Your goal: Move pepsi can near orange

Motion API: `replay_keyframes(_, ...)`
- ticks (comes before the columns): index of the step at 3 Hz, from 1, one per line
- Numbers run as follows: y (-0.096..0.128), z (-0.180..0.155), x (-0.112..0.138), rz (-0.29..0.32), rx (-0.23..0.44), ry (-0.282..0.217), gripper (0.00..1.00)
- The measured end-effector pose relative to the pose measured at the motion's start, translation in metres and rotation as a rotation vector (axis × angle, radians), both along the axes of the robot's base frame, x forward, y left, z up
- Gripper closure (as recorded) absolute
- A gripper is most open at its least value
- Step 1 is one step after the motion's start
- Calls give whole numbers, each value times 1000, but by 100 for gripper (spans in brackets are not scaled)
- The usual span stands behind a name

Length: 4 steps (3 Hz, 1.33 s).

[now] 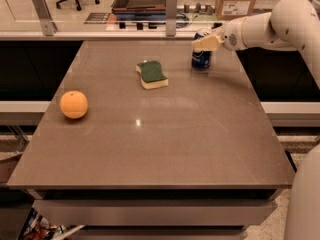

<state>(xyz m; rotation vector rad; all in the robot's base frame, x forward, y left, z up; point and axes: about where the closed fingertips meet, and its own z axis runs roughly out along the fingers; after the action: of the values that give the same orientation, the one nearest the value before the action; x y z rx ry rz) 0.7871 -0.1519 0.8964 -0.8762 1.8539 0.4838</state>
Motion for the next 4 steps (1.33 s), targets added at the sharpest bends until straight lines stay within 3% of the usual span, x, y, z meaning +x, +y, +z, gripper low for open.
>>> replay_keyframes(1,3,-2,1,4,1,3,100)
replay_keyframes(4,26,26,-14,72,-15,36,100)
